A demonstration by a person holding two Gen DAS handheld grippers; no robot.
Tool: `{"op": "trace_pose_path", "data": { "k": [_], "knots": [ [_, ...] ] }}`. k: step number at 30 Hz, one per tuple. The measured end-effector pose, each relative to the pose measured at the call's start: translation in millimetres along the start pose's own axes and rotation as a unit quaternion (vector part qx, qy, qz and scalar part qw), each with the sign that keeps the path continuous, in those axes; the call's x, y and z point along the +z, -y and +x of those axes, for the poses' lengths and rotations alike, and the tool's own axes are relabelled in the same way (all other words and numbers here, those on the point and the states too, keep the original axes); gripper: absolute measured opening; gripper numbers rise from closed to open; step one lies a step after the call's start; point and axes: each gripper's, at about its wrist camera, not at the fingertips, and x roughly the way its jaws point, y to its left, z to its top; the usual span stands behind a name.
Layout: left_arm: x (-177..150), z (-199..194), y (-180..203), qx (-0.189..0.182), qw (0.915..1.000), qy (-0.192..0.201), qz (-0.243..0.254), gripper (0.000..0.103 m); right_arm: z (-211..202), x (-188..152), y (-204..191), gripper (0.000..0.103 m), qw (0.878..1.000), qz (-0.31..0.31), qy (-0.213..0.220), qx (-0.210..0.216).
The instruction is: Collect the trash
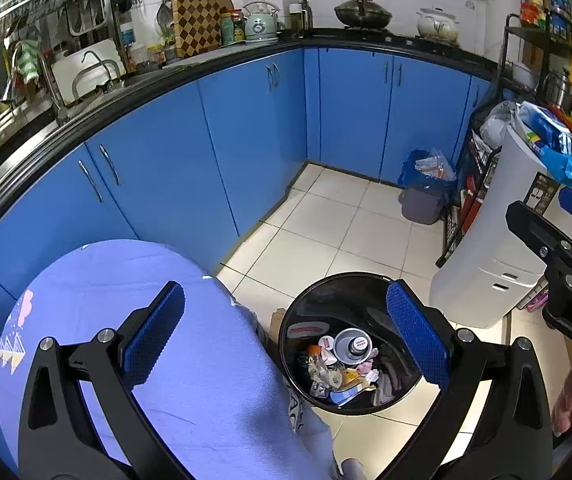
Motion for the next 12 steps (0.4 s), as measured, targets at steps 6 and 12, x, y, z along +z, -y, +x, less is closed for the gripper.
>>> {"op": "trace_pose_path", "data": {
  "k": [6, 12],
  "knots": [
    [-0.6, -3.6, 1.2, 0.006, 1.0000, 0.004, 0.003, 0.100, -0.4, 0.5, 0.4, 0.089, 1.000, 0.002, -0.002, 0.001],
    [-1.9, -5.1, 4.6, 0.000, 0.9999, 0.004, 0.012, 0.100, 0.6, -1.4, -1.0, 0.089, 1.000, 0.001, -0.005, 0.002]
  ]
}}
